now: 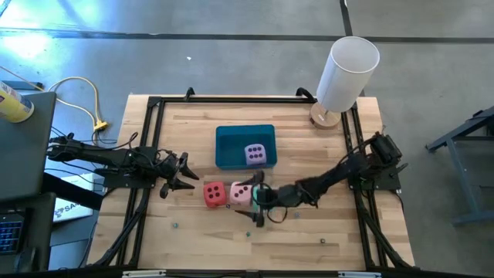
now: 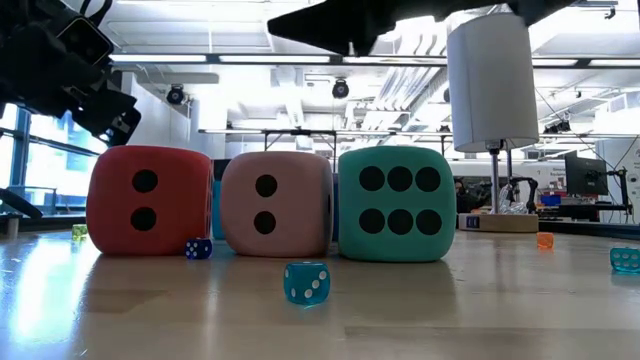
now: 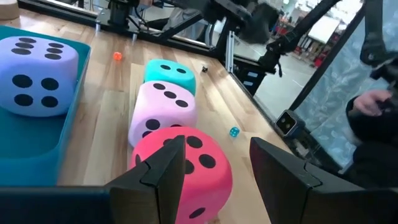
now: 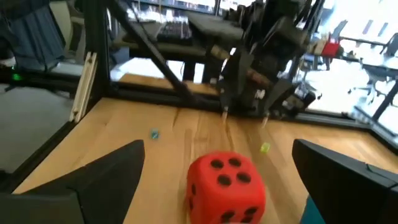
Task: Pick & Place Dice
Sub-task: Put the orange die into the blue bin
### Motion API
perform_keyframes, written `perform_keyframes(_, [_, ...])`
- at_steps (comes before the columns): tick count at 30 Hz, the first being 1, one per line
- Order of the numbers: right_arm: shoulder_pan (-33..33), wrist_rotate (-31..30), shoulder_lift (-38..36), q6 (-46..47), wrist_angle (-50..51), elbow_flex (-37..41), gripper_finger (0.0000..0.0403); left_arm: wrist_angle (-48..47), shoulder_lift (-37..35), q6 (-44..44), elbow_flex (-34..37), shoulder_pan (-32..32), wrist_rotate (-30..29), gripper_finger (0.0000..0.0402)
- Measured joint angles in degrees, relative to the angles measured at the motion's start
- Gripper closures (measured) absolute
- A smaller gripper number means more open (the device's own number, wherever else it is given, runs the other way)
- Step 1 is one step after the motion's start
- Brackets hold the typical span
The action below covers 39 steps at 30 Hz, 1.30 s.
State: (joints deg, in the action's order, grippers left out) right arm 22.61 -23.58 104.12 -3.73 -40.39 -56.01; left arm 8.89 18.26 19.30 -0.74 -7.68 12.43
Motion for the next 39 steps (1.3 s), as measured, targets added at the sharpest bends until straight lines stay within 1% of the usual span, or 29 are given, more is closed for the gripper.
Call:
perform_keyframes(2, [1.07,-1.55,0.0,0.73,1.01,0.0,0.0003,-0.02,0.0,1.83,-0.01,0.0,0.0,0.0226])
perform_keyframes(7, [2.05,-3.79,0.0,0.81,0.89,0.0,0.0003,-0.05,0.0,-0.26,-0.01,0.01,-0.99,0.0226])
perform_keyframes(15, [2.06,-3.55,0.0,4.06,1.87,0.0,0.0003,-0.06,0.0,-4.73,-0.01,0.04,-6.24,0.0226])
perform_keyframes(19, [2.04,-3.55,0.14,5.2,2.39,0.0,0.0003,-0.13,0.0,-10.89,0.0,-0.17,-6.62,0.0226])
perform_keyframes(24, [1.99,-3.75,0.27,7.19,2.48,0.02,0.0003,-0.13,0.0,-12.05,-0.01,-1.14,-6.61,0.022])
perform_keyframes(28, [2.09,-3.72,0.28,9.17,2.48,0.02,0.0003,-0.11,0.0,-12.56,-0.01,-2.58,-6.85,0.0188])
perform_keyframes(32, [3.09,-3.53,0.28,11.48,2.48,0.02,0.0003,-0.06,0.0,-16.03,-0.01,-4.0,-8.32,0.0136])
perform_keyframes(36, [4.62,-3.53,0.33,11.55,2.48,0.02,0.0003,0.39,0.0,-19.5,-0.01,-5.28,-10.04,0.0079])
perform_keyframes(39, [5.44,-5.12,0.34,11.4,2.48,0.02,0.0003,0.77,0.0,-21.09,-0.01,-6.42,-14.58,0.0039])
